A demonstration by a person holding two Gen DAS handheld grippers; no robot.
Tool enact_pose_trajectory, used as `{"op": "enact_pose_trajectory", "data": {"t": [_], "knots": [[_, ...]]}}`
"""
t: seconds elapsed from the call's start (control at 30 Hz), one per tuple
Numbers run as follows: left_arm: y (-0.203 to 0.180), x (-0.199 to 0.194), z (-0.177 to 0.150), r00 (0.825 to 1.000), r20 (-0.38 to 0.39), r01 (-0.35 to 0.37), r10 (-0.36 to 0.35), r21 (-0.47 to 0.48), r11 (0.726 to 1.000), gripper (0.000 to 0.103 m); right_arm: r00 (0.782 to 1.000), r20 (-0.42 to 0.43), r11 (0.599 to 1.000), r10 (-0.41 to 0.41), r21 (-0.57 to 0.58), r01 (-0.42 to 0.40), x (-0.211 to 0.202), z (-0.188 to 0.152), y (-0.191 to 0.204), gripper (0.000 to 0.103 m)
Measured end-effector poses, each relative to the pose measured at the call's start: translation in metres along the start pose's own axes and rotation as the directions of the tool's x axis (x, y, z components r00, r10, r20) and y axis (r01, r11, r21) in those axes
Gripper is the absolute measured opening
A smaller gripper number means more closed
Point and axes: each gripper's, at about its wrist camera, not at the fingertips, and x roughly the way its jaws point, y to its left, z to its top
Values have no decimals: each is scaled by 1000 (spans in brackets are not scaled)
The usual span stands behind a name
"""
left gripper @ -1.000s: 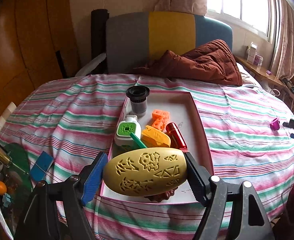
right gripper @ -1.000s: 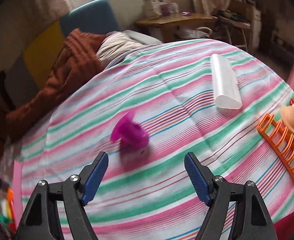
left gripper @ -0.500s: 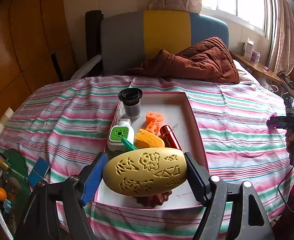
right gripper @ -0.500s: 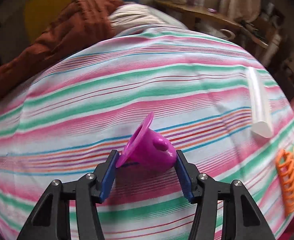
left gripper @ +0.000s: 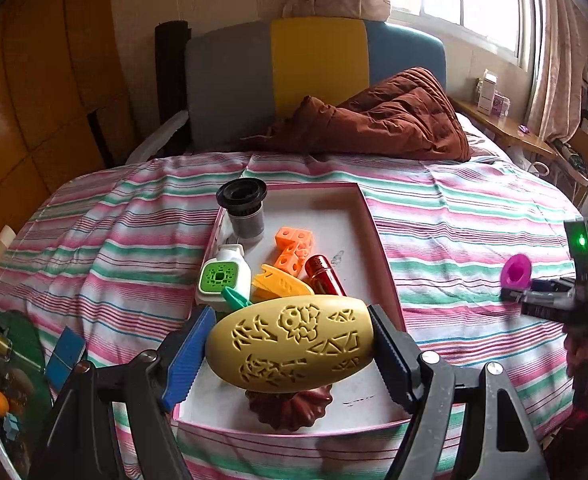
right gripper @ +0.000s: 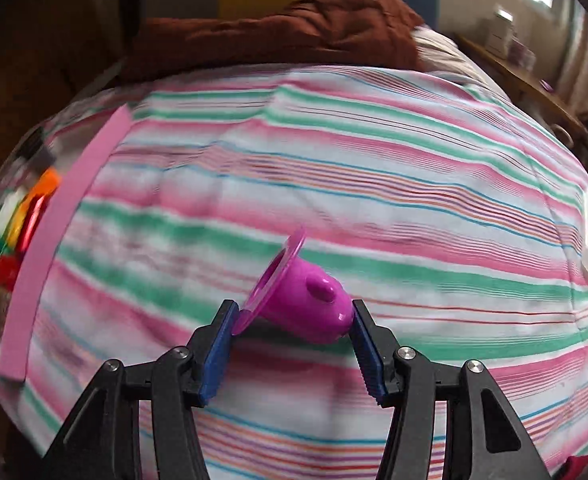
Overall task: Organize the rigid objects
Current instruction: 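Lower the yellow egg into the tray and open the left gripper while the right gripper lifts the magenta piece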
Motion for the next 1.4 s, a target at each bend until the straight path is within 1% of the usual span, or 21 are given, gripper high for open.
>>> {"op": "enact_pose_trajectory", "data": {"t": [0.07,0.13,0.3,0.47,0.53,0.7,0.83,0.9,0.97,1.03,1.1,1.17,1.23,1.3,1.37,1.4], "knots": [[-2,1,1,1000,3,-3,3,10,1000,77,1000,16,998,20,-58,-19,-1,-4,18,56],[-4,3,3,1000,1,-8,8,19,1000,77,999,29,996,29,-90,-26,-1,-6,27,56],[-9,11,8,1000,-7,-20,20,31,999,77,998,40,995,54,-89,-50,-2,-7,25,57],[-18,21,15,1000,-9,-23,23,43,999,77,998,41,994,55,-94,-51,-1,-5,27,57],[-21,27,19,1000,-18,-12,13,39,999,77,998,42,994,52,-96,-48,0,-5,27,57],[-25,48,32,1000,-23,22,-21,33,999,77,998,41,994,47,-99,-43,0,-5,29,57],[-24,73,53,998,-37,45,-44,22,999,78,998,41,994,46,-98,-42,1,-5,30,57],[-24,85,60,998,-47,34,-32,26,999,78,998,42,994,45,-99,-40,1,-5,30,57],[-27,98,65,997,-63,41,-37,52,998,78,998,43,994,44,-99,-40,1,-5,31,57],[-28,109,67,995,-79,61,-57,47,997,77,998,43,994,43,-101,-39,2,-5,32,57],[-29,116,68,996,-81,52,-48,49,997,78,998,43,994,43,-100,-39,2,-5,32,57],[-29,115,69,995,-73,69,-66,38,997,78,998,44,994,43,-100,-39,2,-5,32,57],[-30,110,68,998,-51,44,-41,48,998,79,998,45,994,42,-100,-38,2,-5,32,57],[-30,99,67,999,-24,36,-35,61,997,79,998,47,994,40,-99,-35,2,-5,32,57],[-30,86,65,1000,11,2,-3,75,997,79,998,50,995,36,-96,-31,1,-5,33,57],[-30,76,63,999,33,-3,1,77,997,79,998,51,995,33,-94,-28,1,-5,33,57]]}}
